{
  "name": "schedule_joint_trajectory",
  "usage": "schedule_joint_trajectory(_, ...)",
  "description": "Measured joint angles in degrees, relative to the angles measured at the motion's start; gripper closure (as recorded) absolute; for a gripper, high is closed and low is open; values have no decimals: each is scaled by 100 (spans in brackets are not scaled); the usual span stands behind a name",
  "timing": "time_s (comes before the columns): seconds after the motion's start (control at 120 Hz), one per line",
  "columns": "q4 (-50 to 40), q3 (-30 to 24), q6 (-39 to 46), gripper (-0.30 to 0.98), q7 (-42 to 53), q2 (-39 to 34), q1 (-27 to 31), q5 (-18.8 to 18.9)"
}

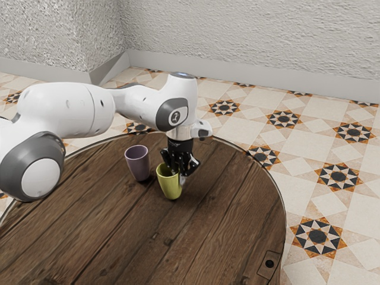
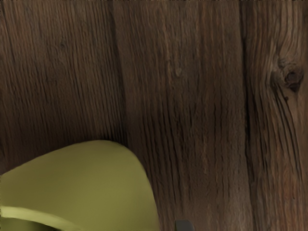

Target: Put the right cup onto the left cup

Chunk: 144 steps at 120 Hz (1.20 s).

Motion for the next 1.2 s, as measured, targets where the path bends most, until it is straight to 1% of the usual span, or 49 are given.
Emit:
schedule_joint_trajectory(0.125,-20,-1,-2,73,0,-177,-38,48)
schedule_joint_trajectory(0.267,-210,-5,-32,76,-15,-470,-50,81)
schedule_joint_trajectory(0.383,-610,-13,-38,77,-47,-965,-50,99)
schedule_joint_trajectory(0.592,-1399,-17,-46,78,-100,-2080,29,140)
schedule_joint_trajectory(0.775,-1846,-16,-57,78,-124,-2768,414,235)
schedule_joint_trajectory(0.942,-1964,-33,-79,79,-134,-3048,759,300)
schedule_joint_trajectory(1.2,-2014,-68,-115,79,-143,-3284,1159,355)
